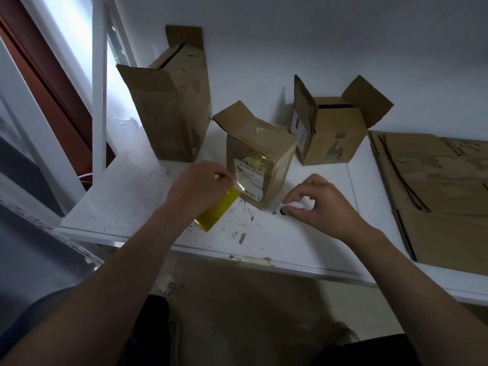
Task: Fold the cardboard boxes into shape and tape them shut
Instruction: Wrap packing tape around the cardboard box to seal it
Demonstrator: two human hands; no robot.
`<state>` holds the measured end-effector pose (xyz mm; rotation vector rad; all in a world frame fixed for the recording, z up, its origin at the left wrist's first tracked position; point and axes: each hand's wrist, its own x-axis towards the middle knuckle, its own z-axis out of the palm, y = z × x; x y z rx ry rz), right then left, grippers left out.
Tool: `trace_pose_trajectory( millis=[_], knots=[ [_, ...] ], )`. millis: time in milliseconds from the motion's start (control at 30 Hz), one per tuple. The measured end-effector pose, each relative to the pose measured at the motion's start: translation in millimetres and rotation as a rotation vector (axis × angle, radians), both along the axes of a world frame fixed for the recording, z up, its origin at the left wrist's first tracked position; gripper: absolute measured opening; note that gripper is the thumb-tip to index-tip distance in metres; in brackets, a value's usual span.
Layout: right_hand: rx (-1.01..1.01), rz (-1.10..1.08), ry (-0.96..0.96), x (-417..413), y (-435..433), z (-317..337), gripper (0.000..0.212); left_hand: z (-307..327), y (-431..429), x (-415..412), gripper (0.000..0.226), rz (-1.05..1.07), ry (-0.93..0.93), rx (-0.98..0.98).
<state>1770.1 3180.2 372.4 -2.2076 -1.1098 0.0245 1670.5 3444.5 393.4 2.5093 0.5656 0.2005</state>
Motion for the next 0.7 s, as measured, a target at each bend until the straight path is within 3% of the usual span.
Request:
trace_pose_trajectory(
  millis=[67, 200, 267, 367, 433, 600, 700],
  knots=[
    [-0.131, -0.035, 0.166, -1.1, -2.8, -12.5, 0.006, -3.8, -3.5, -3.0, 0.008, 0.006, 0.009, 0.027],
    [-0.122, -0.104, 0.378, -1.1, -1.3, -21.0, 0.016, -3.2, -7.2, -6.1, 0.022, 0.01, 0.031, 0.013],
    [0.017, -0.206, 0.318, 1.0, 2.8, -16.5, 0.011, 0.8, -5.2, -8.3, 0.015, 0.014, 0.018, -0.032],
    [0.329, -0.352, 0.051, -0.1, 13.2, -0.6, 0.003, 6.5, -1.5, -10.3, 0.012, 0.048, -0.02, -0.092],
    [0.397, -0.353, -0.133, -0.7, 23.3, 7.6, 0.018, 8.3, 0.0, -9.1, 0.016, 0.084, -0.041, -0.112],
    [0.137, -0.139, -0.273, 9.5, 59.2, 20.5, 0.058, 11.1, -0.6, -0.9, 0.019, 0.196, -0.082, -0.317],
    [0.109, -0.096, -0.3, 19.4, 76.6, 16.6, 0.064, 15.4, -0.1, 1.9, 0.024, 0.248, -0.144, -0.508]
  ],
)
